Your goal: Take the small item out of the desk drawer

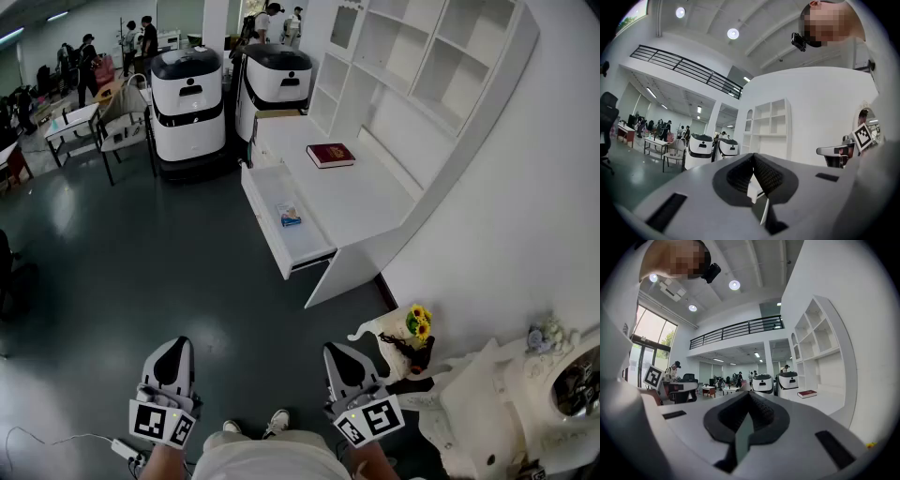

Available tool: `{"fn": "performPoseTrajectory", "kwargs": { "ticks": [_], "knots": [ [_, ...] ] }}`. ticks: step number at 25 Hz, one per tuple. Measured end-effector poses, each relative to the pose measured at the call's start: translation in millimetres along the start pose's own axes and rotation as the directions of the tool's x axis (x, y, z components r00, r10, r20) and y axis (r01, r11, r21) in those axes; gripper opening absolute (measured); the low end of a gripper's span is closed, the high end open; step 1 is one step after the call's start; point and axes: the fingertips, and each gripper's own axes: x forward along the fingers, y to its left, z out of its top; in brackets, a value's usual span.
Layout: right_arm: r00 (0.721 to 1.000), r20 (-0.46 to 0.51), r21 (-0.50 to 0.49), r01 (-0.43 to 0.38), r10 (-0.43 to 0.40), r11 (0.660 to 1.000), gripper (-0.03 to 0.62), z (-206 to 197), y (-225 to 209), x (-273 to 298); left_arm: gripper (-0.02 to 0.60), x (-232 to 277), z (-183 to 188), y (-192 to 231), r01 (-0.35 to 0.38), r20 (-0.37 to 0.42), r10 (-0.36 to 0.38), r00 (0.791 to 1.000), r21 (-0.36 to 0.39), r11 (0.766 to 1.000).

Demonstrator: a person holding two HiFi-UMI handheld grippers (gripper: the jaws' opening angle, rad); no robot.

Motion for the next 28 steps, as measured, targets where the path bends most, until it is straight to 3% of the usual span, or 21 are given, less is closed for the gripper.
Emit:
{"fn": "performPoseTrajectory", "kwargs": {
  "ticks": [7,19,22,26,28],
  "knots": [
    [1.0,0.01,0.003,-0.011,0.011,1.0,0.009,0,-27,-12,0.017,16,-4,-31,0.001,0.002,-0.001,1.0,0.011,1.0],
    [0.997,0.016,0.037,-0.072,0.071,0.997,0.01,-6,-55,-3,0.017,30,-7,-40,-0.031,0.002,0.031,1.0,0.026,0.999],
    [0.995,0.031,0.043,-0.096,0.095,0.994,0.147,-4,-68,0,0.017,32,-13,-41,-0.044,-0.015,0.045,0.999,0.024,0.999],
    [0.993,0.049,0.05,-0.106,0.104,0.993,0.375,-1,-93,2,0.017,41,-22,-50,-0.054,-0.033,0.055,0.998,0.023,0.998],
    [0.994,0.043,0.056,-0.101,0.099,0.993,0.436,-3,-107,3,0.017,47,-25,-55,-0.055,-0.038,0.056,0.998,0.024,0.998]
  ]
}}
